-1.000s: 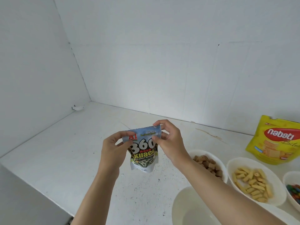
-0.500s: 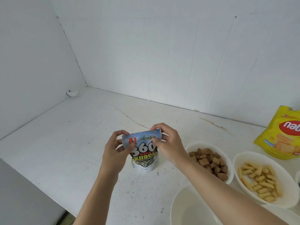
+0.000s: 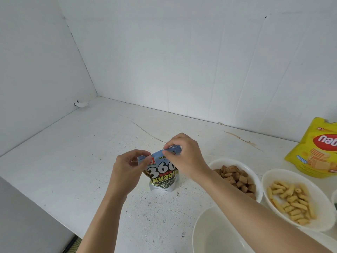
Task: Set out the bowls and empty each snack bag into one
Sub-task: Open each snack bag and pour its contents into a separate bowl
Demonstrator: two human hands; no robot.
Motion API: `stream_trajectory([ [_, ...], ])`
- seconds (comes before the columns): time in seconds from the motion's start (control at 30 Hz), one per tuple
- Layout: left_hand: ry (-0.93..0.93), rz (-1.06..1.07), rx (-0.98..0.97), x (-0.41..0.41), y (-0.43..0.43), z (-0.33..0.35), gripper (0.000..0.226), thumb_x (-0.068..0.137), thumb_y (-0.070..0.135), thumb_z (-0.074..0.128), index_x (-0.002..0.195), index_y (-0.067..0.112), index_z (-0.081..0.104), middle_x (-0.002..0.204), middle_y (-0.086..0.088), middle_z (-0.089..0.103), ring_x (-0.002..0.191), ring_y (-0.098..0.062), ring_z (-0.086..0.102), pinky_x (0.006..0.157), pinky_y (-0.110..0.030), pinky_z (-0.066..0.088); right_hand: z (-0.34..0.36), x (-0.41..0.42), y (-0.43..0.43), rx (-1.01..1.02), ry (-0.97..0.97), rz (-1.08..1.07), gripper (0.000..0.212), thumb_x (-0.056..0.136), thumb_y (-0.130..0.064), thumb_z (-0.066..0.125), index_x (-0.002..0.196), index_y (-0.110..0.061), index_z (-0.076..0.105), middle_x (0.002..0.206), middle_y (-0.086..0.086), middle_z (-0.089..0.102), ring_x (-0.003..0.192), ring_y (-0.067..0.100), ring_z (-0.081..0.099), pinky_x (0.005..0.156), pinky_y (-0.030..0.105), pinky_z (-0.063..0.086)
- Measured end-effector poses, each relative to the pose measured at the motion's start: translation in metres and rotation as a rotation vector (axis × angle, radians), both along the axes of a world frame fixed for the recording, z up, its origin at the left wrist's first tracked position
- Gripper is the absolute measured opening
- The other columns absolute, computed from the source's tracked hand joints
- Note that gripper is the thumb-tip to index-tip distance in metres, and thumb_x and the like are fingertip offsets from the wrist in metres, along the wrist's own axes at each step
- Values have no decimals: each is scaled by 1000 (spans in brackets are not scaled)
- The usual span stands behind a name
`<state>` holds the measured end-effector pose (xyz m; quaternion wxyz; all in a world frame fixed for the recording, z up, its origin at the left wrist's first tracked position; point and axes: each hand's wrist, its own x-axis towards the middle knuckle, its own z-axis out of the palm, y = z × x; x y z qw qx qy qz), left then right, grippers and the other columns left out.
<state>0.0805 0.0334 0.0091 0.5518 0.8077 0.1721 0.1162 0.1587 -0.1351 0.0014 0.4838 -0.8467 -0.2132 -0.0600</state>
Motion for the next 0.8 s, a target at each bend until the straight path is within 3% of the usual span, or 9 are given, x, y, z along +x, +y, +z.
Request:
stream_trajectory([
  [0.13,34,-4,11,2,7,0,4,91,25,76,89,27,78,73,4,77,72,-9,73,55,-20,52,12,-1,7,-292,-101,17,12,90,-39,71,94,-30,77,105,-17,65,111,10,48,95,42,32],
  [0.27,32,-9,-33,-3,9,0,13,97,19,69,92,23,80,68,4,75,50,5,55,57,-23,43,18,-3,14,-388,-143,84,15,93,-41,66,99,-32,76,105,-14,70,118,9,47,103,49,27],
  [0.33,25,-5,-67,-5,11,0,11,96,18,71,91,22,80,68,2,75,51,3,53,58,-23,43,18,-5,20,-402,-153,134,15,96,-38,62,101,-32,75,102,-13,71,115,9,49,102,49,28],
  [0.47,35,-9,-195,-9,13,-3,6,91,21,77,89,17,81,78,-8,79,76,-21,62,73,-38,50,13,-9,27,-342,-146,201,14,98,-30,60,97,-29,74,97,-11,72,105,9,53,98,46,32],
  [0.63,55,4,-365,-15,12,-5,13,89,15,77,90,2,77,74,-16,74,53,-9,53,62,-29,41,8,-10,26,-255,-83,256,8,96,-31,64,95,-29,72,96,-14,72,100,6,54,100,44,31],
  [0.8,12,-3,-309,-14,15,-9,8,88,15,78,82,10,76,79,-15,73,71,-23,58,65,-33,44,11,-8,25,-253,-19,301,9,90,-37,72,91,-29,70,95,-14,71,103,6,53,101,41,27],
])
